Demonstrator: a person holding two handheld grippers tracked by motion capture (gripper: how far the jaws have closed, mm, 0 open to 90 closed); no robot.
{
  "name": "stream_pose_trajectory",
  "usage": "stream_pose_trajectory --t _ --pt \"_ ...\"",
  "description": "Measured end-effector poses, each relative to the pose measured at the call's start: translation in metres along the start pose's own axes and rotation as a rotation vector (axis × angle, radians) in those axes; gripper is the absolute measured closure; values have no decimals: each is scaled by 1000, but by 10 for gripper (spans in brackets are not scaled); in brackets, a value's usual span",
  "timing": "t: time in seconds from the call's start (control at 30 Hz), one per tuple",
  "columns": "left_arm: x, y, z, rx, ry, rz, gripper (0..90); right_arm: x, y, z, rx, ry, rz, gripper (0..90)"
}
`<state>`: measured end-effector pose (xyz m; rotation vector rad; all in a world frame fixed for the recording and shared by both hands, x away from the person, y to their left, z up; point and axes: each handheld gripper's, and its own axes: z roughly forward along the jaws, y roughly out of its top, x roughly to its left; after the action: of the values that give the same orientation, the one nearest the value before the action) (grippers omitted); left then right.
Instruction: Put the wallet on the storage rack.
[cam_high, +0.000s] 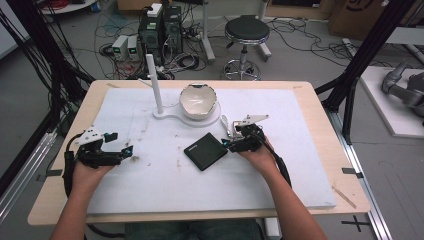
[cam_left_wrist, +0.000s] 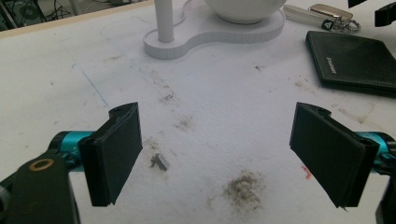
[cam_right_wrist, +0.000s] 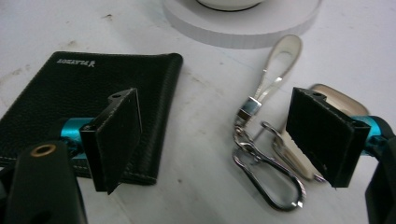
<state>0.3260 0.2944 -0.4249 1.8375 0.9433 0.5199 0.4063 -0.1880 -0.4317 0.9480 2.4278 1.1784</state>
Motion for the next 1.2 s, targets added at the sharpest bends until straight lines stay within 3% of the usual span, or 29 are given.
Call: stream_pose_trajectory --t 0.43,0.53,0.7,0.77,0.9,0.93,0.97,1.0,1.13,1.17,1.2 --pt "0 -5 -9 0 15 -5 169 18 10 26 42 73 -38 184" --pt "0 -6 -9 1 16 -5 169 18 7 32 85 103 -30 201" --pt "-1 -5 -9 2 10 -4 169 16 6 33 106 164 16 337" --pt "-2 -5 -8 2 11 -3 169 14 4 34 111 191 47 353" --pt "-2 -5 -9 2 10 1 169 14 4 33 111 191 50 374" --pt "-2 -5 -9 0 10 0 169 14 4 33 112 194 48 427" --pt "-2 -5 -9 0 11 0 169 14 4 32 118 227 55 511" --pt "-2 -5 -9 -2 10 -4 169 15 4 32 122 234 62 516" --pt "-2 -5 -10 1 11 1 169 15 5 30 122 233 50 589" --pt "-2 -5 -9 1 9 0 169 15 6 28 117 217 40 698" --pt "-2 -5 -9 0 8 0 169 16 7 27 117 205 31 720"
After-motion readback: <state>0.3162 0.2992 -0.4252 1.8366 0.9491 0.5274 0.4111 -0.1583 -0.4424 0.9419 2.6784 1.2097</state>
